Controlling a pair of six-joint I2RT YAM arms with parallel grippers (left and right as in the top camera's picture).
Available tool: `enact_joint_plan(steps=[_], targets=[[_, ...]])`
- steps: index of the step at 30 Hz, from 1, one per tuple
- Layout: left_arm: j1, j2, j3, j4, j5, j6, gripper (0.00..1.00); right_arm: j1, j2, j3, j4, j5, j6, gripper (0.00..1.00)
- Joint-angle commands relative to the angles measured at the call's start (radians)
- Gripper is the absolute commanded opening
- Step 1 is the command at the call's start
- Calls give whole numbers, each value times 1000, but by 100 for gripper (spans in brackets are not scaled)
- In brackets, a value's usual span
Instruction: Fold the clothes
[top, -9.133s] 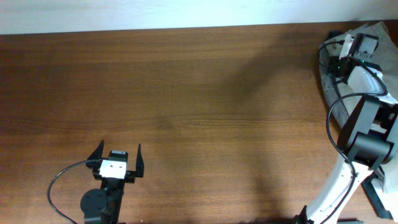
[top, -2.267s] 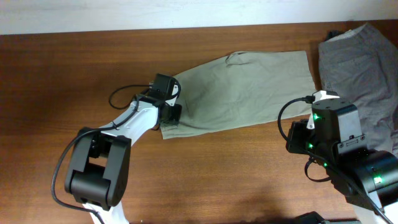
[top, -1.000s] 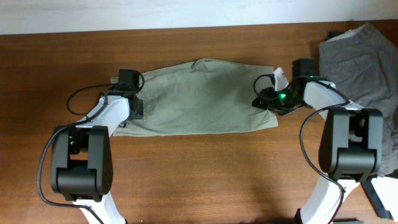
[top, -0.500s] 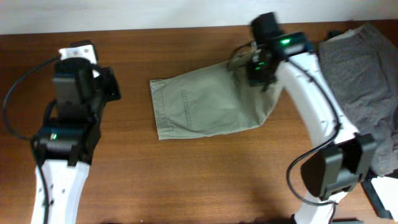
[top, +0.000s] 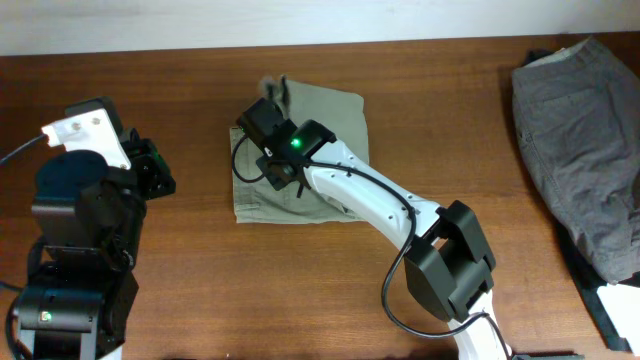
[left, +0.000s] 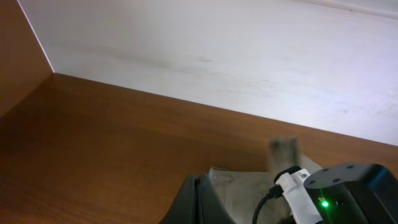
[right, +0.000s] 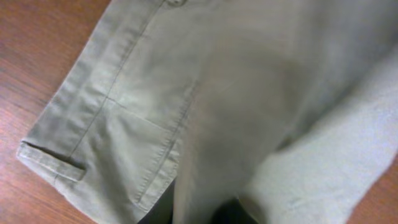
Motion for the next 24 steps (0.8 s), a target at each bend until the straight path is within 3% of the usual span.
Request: enact_joint_plan(steps=[1, 3, 5, 7, 8, 9, 10, 13, 14, 16, 18, 20, 24], targets=[[6, 0, 1, -2, 8, -10, 1, 6, 13, 19, 88, -343, 8, 73], [6, 0, 1, -2, 8, -10, 1, 1, -8, 22, 175, -591, 4, 78], [6, 3, 1, -4, 7, -10, 2, -18, -17, 33, 175, -691, -3, 79], [6, 26, 1, -25, 7, -10, 1, -85, -40, 66, 85, -695, -3, 67], [6, 47, 0, -33, 8, -10, 2, -119, -58, 74, 40, -682, -3, 53], [6, 94, -2, -53, 8, -33, 12, -177, -96, 76, -44, -612, 9, 4], [6, 151, -2, -73, 33, -59, 26, -214, -121, 76, -101, -556, 25, 4], [6, 407, -2, -64, 158, -45, 94, -341, -198, 76, -290, -333, 61, 4], [6, 517, -2, -52, 178, 12, 99, -365, -198, 76, -319, -308, 61, 4], [21, 688, -2, -14, 412, 183, 99, -414, -196, 76, -369, -266, 61, 4], [50, 835, -2, 28, 520, 284, 99, -443, -196, 73, -380, -255, 56, 4], [73, 912, -2, 76, 635, 351, 99, -467, -194, 43, -379, -230, 42, 4], [103, 1058, -2, 153, 674, 363, 99, -507, -190, -112, -295, -232, 42, 4]])
